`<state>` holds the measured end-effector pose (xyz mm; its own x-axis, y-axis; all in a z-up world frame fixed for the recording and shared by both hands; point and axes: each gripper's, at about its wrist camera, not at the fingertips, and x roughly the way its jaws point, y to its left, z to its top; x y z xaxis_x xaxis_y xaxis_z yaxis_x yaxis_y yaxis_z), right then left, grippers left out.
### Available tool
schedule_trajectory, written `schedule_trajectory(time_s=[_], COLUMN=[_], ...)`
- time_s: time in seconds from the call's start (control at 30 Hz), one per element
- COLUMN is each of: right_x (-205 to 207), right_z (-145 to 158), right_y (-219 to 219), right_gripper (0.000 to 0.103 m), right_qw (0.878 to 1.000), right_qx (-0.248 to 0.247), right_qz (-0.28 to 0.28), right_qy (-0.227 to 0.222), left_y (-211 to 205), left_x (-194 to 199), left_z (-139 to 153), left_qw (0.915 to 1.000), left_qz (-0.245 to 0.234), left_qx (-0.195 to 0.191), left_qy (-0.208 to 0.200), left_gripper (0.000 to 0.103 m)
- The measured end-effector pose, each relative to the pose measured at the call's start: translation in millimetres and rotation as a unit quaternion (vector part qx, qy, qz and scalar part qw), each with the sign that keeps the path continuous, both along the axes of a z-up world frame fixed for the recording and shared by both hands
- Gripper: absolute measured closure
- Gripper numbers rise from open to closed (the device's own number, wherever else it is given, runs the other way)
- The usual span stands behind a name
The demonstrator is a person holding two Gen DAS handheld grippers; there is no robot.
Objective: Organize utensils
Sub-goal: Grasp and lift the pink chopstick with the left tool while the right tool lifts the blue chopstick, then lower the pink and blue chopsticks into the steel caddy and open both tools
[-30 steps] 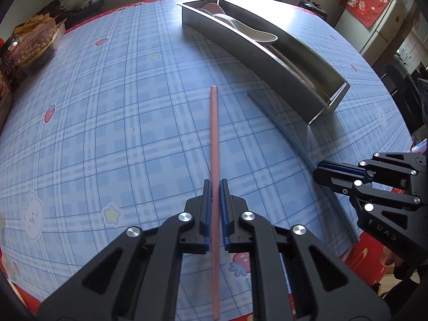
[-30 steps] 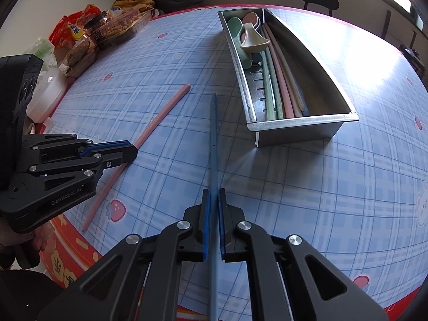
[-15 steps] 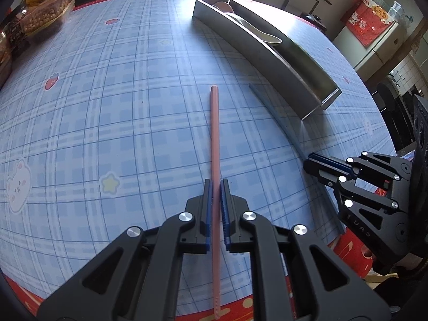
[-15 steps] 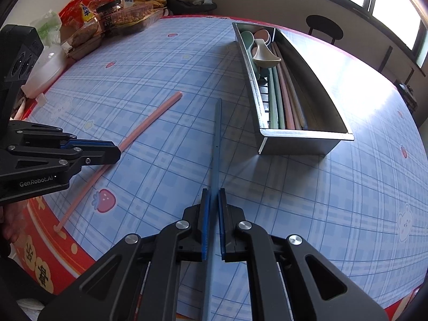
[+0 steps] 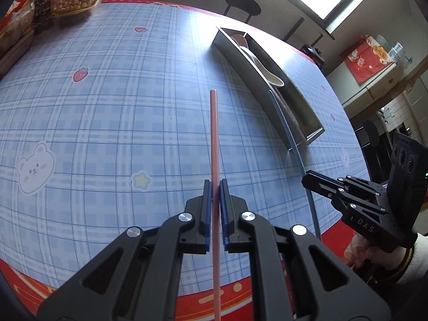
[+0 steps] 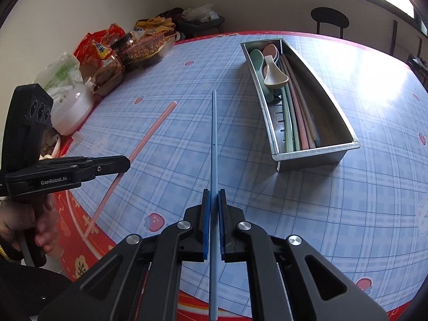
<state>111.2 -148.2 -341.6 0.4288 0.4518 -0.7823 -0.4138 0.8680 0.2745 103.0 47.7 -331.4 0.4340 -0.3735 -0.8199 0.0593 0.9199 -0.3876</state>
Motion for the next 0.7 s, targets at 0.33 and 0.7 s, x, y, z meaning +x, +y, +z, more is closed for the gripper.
schedule_trajectory(time_s=[0.33, 0.7], right_x=[10.0, 38.3], right_z=[20.6, 36.4], right_y=[-17.7, -52.5], right_gripper=[0.097, 0.097], right_qw=[0.999, 0.997], right_qx=[0.037, 0.038], right_qz=[-0.026, -0.07], right_qy=[-0.009, -0.025], left_y=[12.1, -19.4], left_x=[10.9, 52.4], left_z=[33.5, 57.7], left_qw=[0.9987, 0.9969], left_qz=[0.023, 0.009], left_qx=[-0.042, -0.071], left_qy=[-0.018, -0.034], left_gripper=[0.093, 0.093])
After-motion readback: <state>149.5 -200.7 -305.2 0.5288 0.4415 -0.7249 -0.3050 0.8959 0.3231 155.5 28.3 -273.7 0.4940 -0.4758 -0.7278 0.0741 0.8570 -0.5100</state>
